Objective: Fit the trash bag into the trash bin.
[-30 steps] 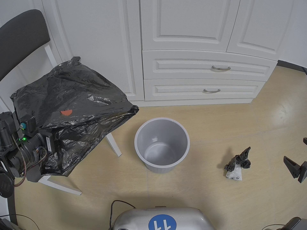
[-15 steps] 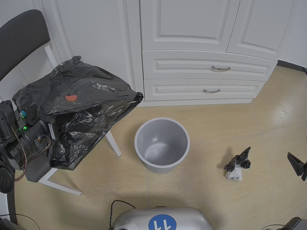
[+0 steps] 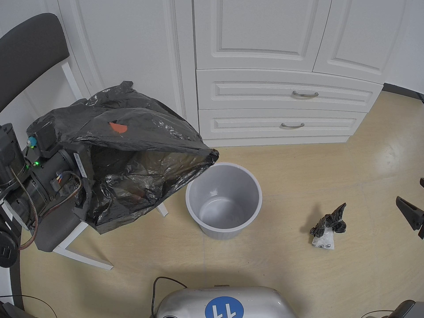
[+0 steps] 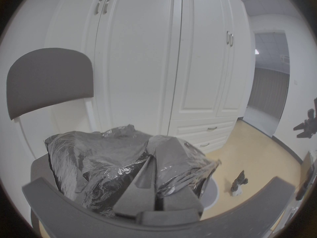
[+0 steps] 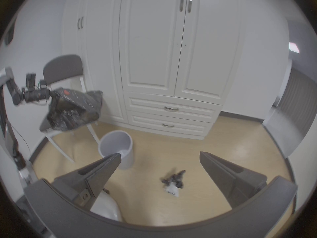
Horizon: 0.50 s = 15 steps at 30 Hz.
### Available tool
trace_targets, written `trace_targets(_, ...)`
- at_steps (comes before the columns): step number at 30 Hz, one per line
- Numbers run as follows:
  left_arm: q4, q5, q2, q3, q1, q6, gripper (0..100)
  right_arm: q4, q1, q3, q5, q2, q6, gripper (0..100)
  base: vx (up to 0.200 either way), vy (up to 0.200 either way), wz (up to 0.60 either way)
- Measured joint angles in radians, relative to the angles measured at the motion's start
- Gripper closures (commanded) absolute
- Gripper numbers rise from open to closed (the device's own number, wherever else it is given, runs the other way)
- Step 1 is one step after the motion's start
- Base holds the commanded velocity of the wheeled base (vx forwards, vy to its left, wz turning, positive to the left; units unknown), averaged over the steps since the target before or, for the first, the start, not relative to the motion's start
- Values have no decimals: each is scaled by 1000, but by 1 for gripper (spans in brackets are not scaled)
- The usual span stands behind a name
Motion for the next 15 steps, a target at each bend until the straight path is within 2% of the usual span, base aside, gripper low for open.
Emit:
trace_targets(6, 3, 11, 1, -89, -91, -17, 100, -69, 196, -37, -7, 63, 130, 0, 0, 0, 0)
trace_targets(15, -22, 125, 28, -185, -223, -34, 100, -195, 525, -57, -28, 204, 285, 0, 0, 0, 0)
